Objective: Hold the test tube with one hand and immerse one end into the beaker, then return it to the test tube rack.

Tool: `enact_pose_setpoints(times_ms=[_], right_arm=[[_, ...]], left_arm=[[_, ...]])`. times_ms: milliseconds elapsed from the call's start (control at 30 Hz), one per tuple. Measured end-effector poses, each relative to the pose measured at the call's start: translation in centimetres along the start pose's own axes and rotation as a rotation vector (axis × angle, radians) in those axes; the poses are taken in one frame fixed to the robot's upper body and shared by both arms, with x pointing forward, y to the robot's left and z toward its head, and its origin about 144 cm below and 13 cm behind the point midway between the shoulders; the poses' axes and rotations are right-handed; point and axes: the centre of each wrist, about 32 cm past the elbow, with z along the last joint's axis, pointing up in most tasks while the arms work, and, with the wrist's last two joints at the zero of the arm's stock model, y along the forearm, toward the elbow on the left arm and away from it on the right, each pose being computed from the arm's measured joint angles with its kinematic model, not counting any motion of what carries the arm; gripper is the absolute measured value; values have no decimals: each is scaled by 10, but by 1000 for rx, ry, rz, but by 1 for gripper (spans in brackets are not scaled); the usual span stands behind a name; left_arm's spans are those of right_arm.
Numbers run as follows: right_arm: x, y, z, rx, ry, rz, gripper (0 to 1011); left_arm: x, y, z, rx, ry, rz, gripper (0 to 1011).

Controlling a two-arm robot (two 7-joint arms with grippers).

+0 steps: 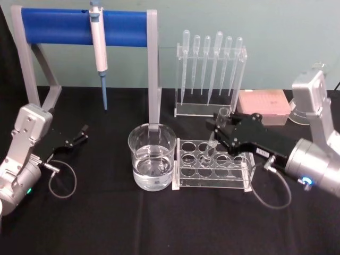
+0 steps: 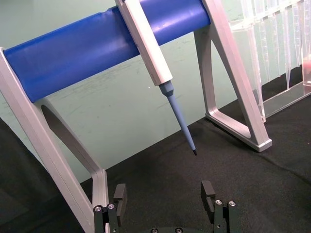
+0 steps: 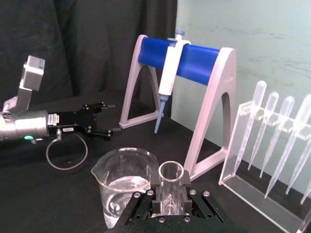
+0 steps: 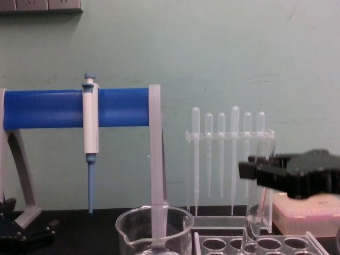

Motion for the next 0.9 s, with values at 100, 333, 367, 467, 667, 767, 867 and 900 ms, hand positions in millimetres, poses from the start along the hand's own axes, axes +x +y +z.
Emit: enact_pose_setpoints(times_ms=[100,333,367,467,667,767,867,900], right_arm=[[8,2,14,-12,0,19,226],[22,6,38,-16,2,39,226],[26,7,46,-16,-3,45,226],[30,8,53,-17,-8,47,226],[35,10,66,-13,-7,53,226],[37,12,69,-13,-1,56,226],[38,13,71,-13,7,58,226],[38,13,71,-14,9,59,226]], left_arm=[[0,0,0,0,0,0,1000],[0,0,0,0,0,0,1000],[0,0,0,0,0,0,1000],[0,0,0,0,0,0,1000],[0,0,0,0,0,0,1000],[0,0,0,0,0,0,1000],[0,0,0,0,0,0,1000],[0,0,0,0,0,0,1000]])
